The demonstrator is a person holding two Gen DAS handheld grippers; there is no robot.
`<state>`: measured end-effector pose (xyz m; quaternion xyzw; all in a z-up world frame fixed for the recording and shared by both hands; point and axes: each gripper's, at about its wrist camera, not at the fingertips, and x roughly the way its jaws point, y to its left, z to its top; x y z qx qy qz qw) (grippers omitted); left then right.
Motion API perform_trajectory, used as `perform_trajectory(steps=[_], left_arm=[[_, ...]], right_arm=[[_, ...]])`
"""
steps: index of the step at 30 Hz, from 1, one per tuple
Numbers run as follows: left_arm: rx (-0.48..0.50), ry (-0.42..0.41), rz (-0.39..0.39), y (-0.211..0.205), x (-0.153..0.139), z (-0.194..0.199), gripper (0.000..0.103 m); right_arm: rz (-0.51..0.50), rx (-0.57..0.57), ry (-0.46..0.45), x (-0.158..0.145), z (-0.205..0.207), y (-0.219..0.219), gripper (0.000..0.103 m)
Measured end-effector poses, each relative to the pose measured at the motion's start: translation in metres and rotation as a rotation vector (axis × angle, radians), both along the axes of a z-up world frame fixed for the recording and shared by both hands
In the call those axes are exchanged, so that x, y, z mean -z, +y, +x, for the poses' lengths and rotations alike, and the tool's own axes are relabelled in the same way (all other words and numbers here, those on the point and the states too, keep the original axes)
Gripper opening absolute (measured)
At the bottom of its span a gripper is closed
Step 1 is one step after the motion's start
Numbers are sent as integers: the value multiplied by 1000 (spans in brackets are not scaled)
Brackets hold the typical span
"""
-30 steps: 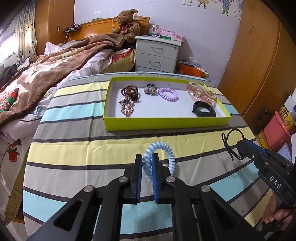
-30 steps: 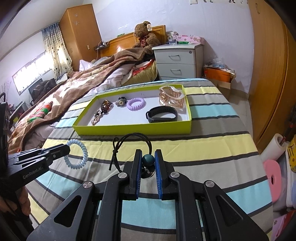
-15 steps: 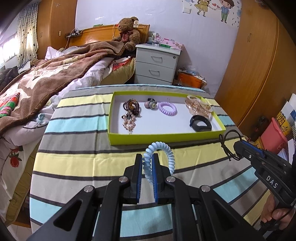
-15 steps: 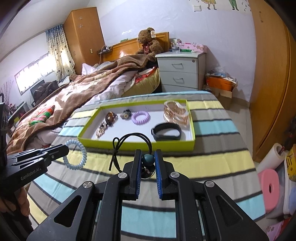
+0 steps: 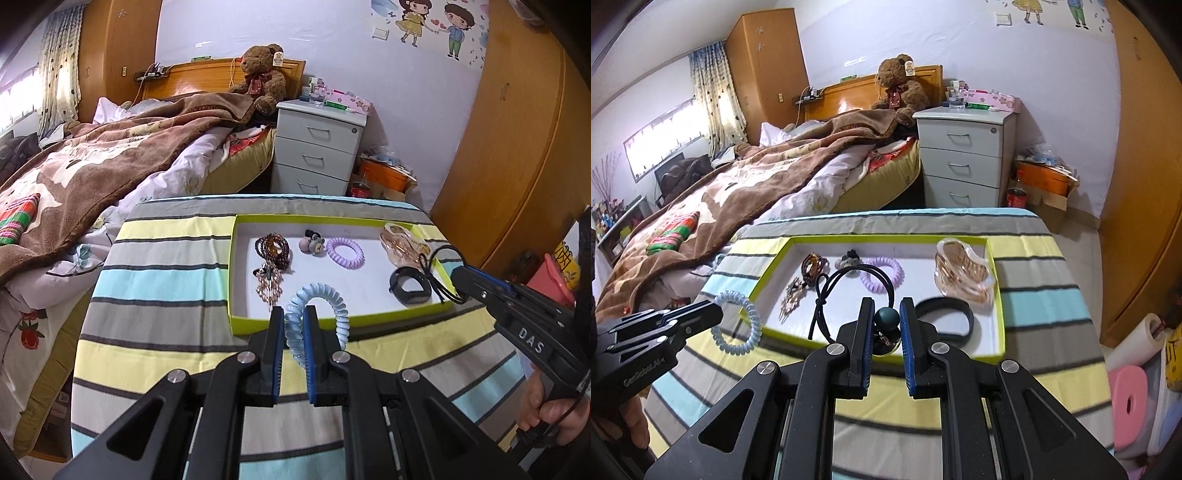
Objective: Organize jewelry
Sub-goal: 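Carry the light-blue coil tie and black bead hair tie over the green box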
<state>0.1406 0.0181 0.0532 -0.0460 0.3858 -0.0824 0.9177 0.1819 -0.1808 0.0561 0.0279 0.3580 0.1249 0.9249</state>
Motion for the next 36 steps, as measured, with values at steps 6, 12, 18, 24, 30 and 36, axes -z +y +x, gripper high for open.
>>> perform_trajectory(steps=[6,12,18,24,30,36], left_arm=[[-6,11,-18,-1,3,18,11],[-1,35,-39,-8,10,36,11],[6,68,-34,-17,24,52,11],[7,97,-29,-21,36,63,11],[5,120,-21,-23,45,71,11],[-2,140,-24,-22,54,77,11]], right_arm=[[-10,-33,42,7,32,7,14],[-9,-60,95,21,57,15,14],[-40,-82,142,37,73,24,14],[-64,-87,172,49,85,25,14],[-90,-88,198,57,94,26,14],[-104,-92,212,63,98,30,14]])
